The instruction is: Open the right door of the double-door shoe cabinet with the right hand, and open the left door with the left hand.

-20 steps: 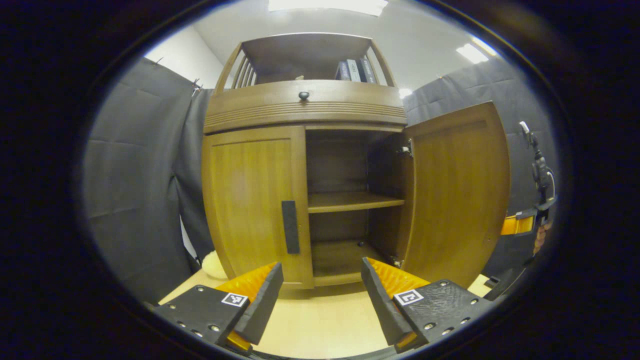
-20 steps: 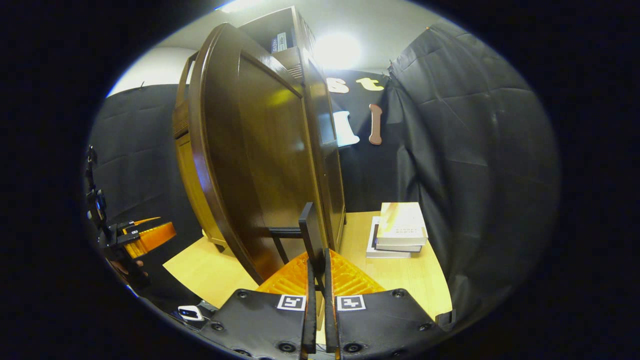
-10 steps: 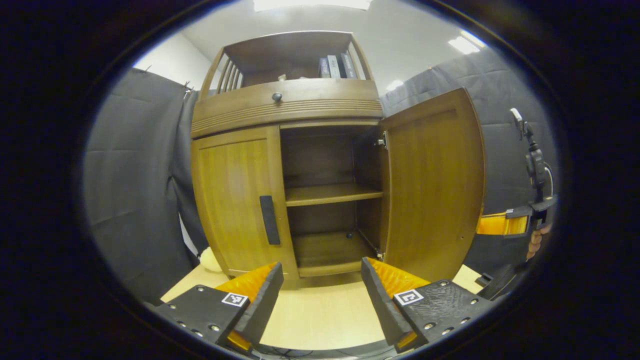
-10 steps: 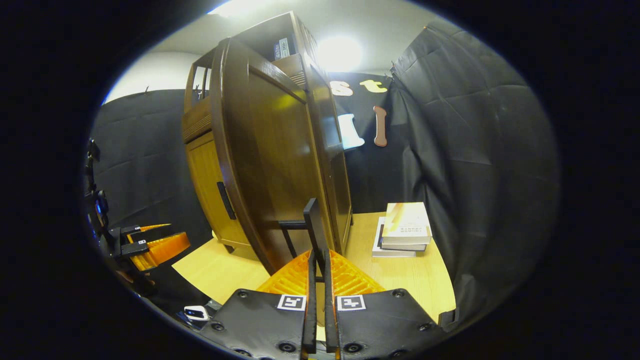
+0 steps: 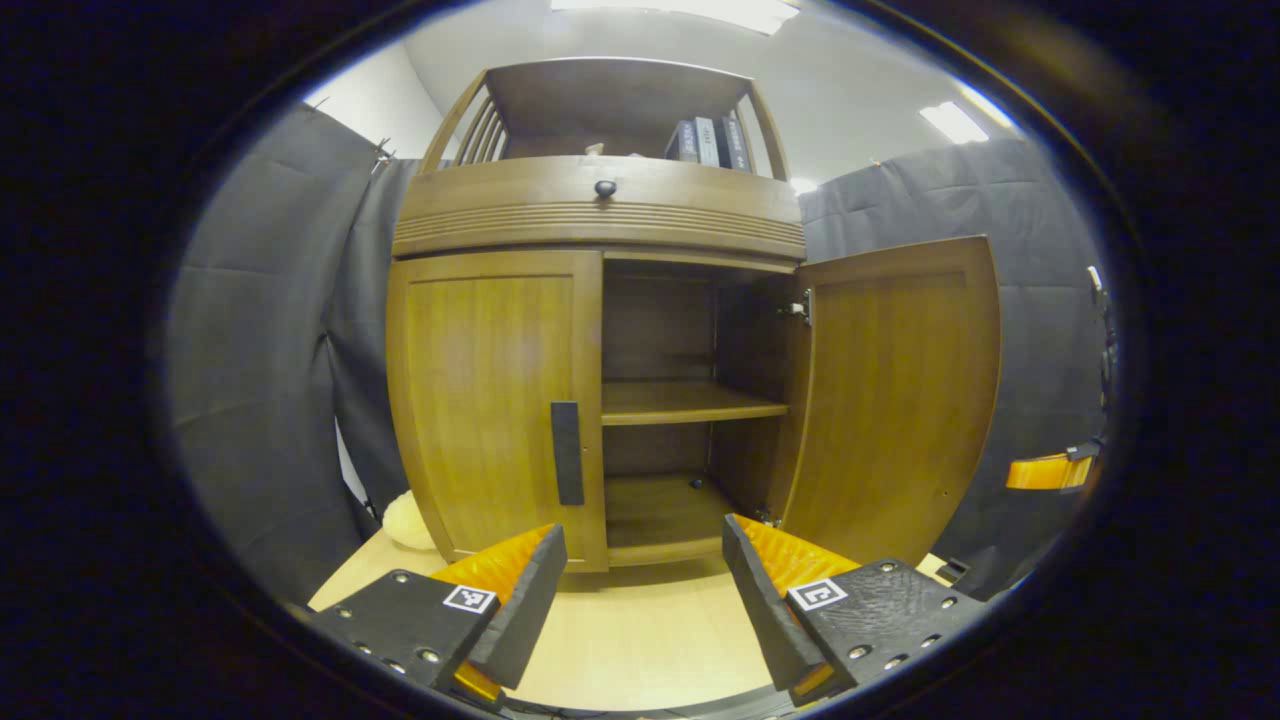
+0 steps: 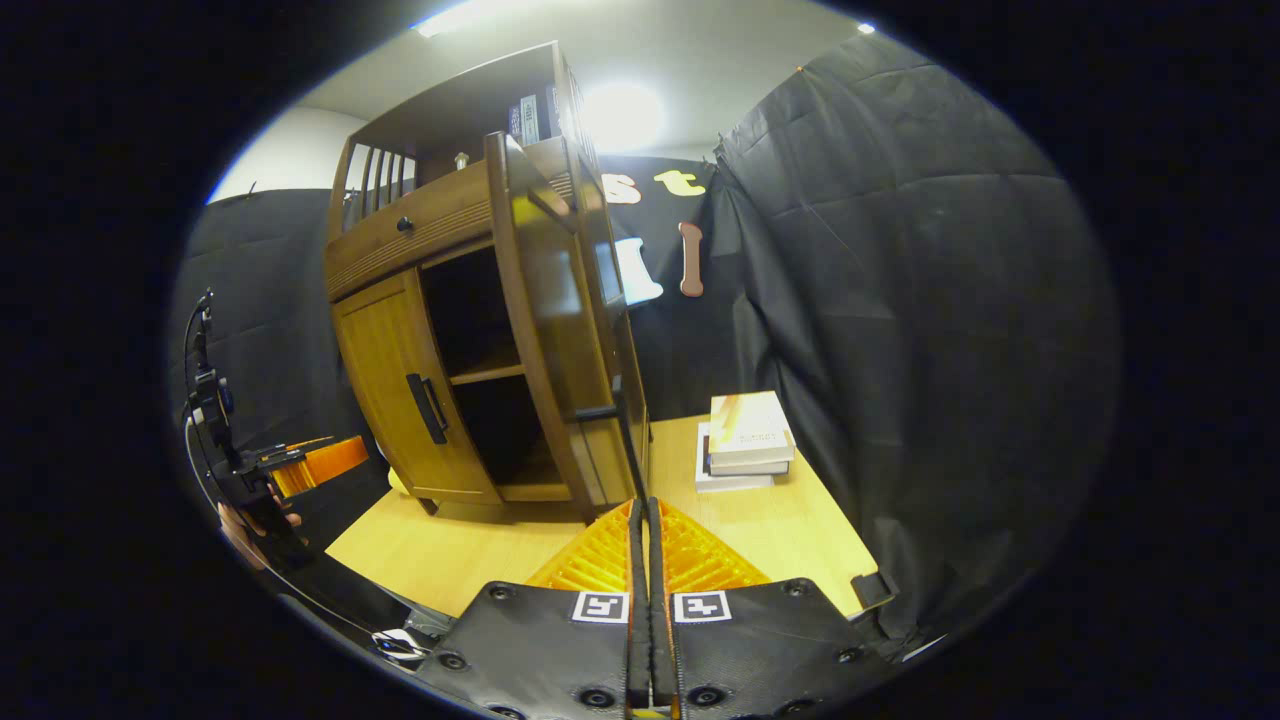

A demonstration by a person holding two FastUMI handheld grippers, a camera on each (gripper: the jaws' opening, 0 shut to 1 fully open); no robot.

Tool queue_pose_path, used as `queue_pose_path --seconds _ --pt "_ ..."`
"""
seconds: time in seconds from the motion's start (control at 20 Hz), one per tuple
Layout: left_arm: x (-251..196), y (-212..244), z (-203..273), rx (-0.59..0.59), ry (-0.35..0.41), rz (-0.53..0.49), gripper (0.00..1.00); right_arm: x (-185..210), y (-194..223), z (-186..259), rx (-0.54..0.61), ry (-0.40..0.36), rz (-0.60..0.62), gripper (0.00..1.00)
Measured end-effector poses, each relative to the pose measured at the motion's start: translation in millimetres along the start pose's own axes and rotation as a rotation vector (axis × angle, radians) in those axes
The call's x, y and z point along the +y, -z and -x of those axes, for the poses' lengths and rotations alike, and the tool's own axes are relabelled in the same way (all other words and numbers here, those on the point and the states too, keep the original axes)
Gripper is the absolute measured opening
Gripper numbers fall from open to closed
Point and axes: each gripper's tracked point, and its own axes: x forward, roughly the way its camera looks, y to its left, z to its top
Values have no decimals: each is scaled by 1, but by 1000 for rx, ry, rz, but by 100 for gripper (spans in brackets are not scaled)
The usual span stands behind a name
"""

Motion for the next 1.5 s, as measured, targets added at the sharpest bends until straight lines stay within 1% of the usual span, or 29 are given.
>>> queue_pose_path --seconds 0.1,0.15,0.2,0.25,0.3,0.35,0.4,0.45,0.5,0.55,0.6,0.7,0.8,0.85,0.9,1.0,1.05,1.1,1.15,1.25,1.35,1.4,1.45,1.5 --pt "15 -7 4 -32 19 58 90 29 5 12 2 -3 -38 3" --pt "22 -9 5 -51 24 80 91 42 4 16 -5 -1 -22 0" --pt "31 -11 6 -60 20 85 92 55 4 17 -10 -2 6 2" --pt "41 -11 5 -66 12 74 92 69 5 18 -17 -15 32 2" --pt "48 -13 3 -74 11 54 92 86 2 17 -32 -35 52 0" --pt "53 -19 1 -88 16 32 92 103 0 14 -50 -61 70 3" --pt "57 -25 -2 -99 23 7 92 119 -4 7 -64 -91 86 12" --pt "61 -31 -5 -111 21 -12 92 135 -6 -1 -70 -130 92 3" --pt "64 -37 -8 -125 23 -13 92 148 -7 -15 -60 -154 93 0" --pt "63 -42 -9 -138 40 3 92 157 -6 -27 -55 -169 101 14" --pt "60 -47 -12 -149 57 22 92 165 -15 -39 -76 -166 119 25" --pt "63 -47 -18 -156 61 27 92 177 -32 -60 -100 -155 165 61" --pt "75 -50 -35 -152 28 6 90 180 -34 -77 -128 -141 202 96" --pt "78 -49 -46 -147 16 4 91 180 -34 -82 -149 -141 218 93" --pt "82 -49 -56 -137 4 10 92 181 -35 -90 -159 -144 234 97" --pt "87 -45 -75 -122 -7 27 92 180 -31 -103 -155 -156 250 97" --pt "88 -43 -85 -118 -9 30 90 179 -30 -109 -155 -158 247 98" --pt "91 -41 -96 -108 -19 29 92 177 -30 -114 -150 -161 239 98" --pt "95 -37 -107 -94 -34 29 90 177 -30 -120 -144 -165 229 98" --pt "97 -31 -128 -75 -55 33 92 173 -31 -131 -141 -163 215 98" --pt "96 -22 -145 -45 -62 46 92 173 -32 -139 -145 -162 216 98" --pt "96 -20 -155 -35 -60 49 92 173 -34 -143 -153 -167 216 93" --pt "96 -18 -164 -28 -63 48 92 174 -34 -147 -156 -170 214 98" --pt "94 -15 -173 -16 -64 46 92 175 -32 -141 -166 -170 206 98"
